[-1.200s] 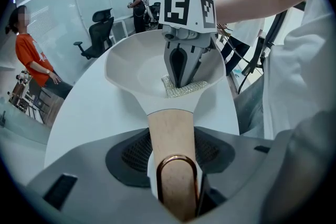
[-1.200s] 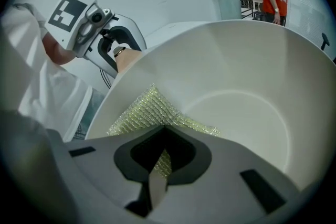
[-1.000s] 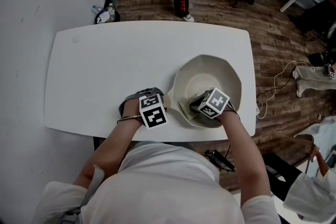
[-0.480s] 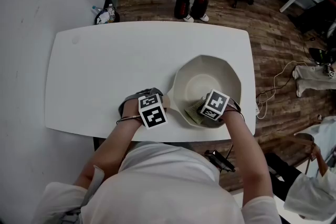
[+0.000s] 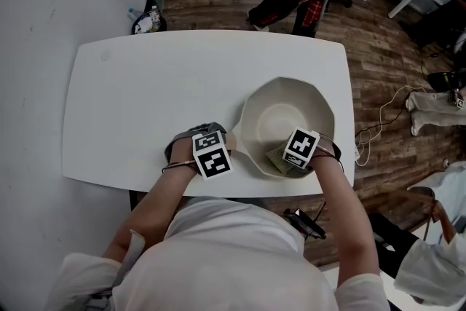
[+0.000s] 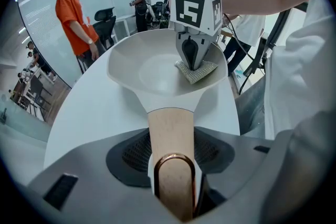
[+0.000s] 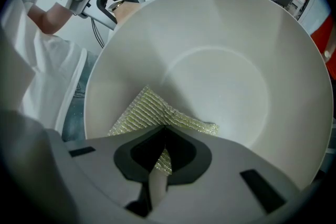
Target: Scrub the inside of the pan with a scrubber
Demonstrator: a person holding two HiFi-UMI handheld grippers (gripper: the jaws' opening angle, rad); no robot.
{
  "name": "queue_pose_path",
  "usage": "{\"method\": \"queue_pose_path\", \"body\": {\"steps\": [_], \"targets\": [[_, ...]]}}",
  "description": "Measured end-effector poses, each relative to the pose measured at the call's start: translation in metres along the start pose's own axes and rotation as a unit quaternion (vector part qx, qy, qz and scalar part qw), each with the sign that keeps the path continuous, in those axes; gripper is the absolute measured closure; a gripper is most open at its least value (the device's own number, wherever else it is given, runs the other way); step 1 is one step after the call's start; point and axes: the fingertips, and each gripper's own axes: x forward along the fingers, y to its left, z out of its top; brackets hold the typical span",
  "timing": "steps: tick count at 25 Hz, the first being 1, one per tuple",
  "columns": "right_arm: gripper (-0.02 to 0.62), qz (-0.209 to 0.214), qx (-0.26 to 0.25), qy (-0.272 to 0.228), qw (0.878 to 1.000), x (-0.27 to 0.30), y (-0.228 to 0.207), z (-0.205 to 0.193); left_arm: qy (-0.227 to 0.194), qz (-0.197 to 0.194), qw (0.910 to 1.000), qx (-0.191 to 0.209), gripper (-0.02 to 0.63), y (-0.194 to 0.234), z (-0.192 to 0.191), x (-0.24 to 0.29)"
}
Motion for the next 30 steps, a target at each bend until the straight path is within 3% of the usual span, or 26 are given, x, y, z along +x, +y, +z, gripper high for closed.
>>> {"method": "queue_pose_path", "body": {"steps": [12, 30], "targets": [[0.572, -0.075, 0.007, 0.045, 0.996, -0.011, -0.031, -0.025, -0.001, 0.002, 1.0, 0.003, 0.385, -0.001, 0.002, -0.001], [0.572, -0.206, 0.005, 0.038, 0.978, -0.023, -0.084, -0.027, -0.001, 0.0, 0.9999, 0.012, 0.387, -0.001, 0.001, -0.001]]}}
